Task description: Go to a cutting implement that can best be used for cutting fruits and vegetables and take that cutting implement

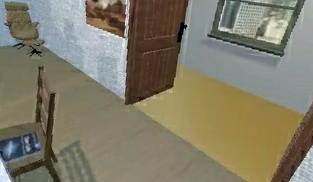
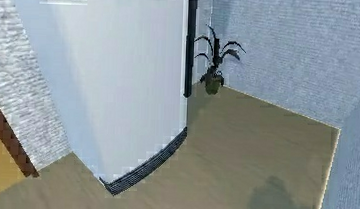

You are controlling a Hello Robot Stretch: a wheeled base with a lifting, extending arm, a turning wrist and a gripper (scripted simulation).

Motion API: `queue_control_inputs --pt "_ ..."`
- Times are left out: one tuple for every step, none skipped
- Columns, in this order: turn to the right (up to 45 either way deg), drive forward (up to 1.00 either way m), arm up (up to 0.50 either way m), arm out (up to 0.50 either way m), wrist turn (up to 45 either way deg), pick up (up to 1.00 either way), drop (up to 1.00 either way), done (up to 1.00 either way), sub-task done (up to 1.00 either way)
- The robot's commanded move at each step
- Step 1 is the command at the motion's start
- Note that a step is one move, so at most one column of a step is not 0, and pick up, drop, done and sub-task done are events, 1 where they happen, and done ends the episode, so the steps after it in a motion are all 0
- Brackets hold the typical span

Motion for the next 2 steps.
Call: queue_control_inputs --pt "0.0 0.50 0.00 0.00 0.0 0.00 0.00 0.00 0.00" --pt "-24.0 0.00 0.00 0.00 0.0 0.00 0.00 0.00 0.00"
